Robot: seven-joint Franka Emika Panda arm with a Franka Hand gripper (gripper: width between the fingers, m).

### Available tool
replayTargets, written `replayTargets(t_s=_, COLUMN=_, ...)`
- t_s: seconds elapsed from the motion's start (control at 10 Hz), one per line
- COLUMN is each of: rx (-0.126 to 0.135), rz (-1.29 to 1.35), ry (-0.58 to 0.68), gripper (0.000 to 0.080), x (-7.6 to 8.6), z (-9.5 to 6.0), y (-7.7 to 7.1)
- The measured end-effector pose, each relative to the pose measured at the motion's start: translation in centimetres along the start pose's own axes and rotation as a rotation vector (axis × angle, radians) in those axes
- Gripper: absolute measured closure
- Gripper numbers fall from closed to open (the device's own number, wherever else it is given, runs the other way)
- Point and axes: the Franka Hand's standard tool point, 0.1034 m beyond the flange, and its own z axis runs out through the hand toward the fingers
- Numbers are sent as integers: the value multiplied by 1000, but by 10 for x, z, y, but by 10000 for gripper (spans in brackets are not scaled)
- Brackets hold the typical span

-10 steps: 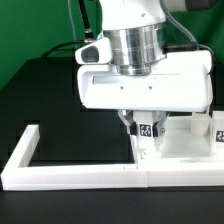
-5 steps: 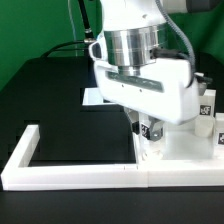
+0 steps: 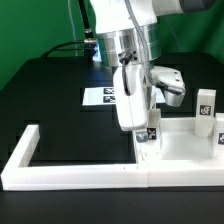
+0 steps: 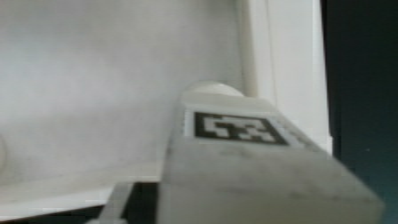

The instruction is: Assemble square table

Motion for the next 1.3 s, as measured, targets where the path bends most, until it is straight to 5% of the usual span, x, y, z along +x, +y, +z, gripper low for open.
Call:
replayTargets(t_s=0.1, rx=-1, rz=-13, ry=0, gripper=431, x=0, z=1, y=0)
replayTargets(t_s=0.2, rx=-1, rz=-17, ry=-1, gripper=250, x=-2, z=1, y=0)
replayTargets(t_s=0.3, rx=-14, rz=-233, ry=7, gripper=181, x=-13, z=-3, y=-1)
replayTargets(t_s=0.5, rx=-12, rz=-457, ry=-10, gripper=156, x=-34, z=-10, y=9)
replayTargets(t_s=0.8, rx=-17, rz=-694, ry=-9, gripper=151, x=-31, z=-8, y=11)
replayTargets(t_s=0.9, rx=-81, rz=-1101, ry=48, gripper=151, x=-31, z=-6, y=12)
replayTargets(t_s=1.1, rx=-81, rz=-1113, ry=49, gripper=151, x=-31, z=-5, y=8)
replayTargets(t_s=1.2, rx=-82, rz=-1111, ry=49, gripper=258, x=-31, z=-4, y=8)
replayTargets(t_s=1.3, rx=-78, rz=-1044, ry=49, gripper=258, x=-32, z=-4, y=9)
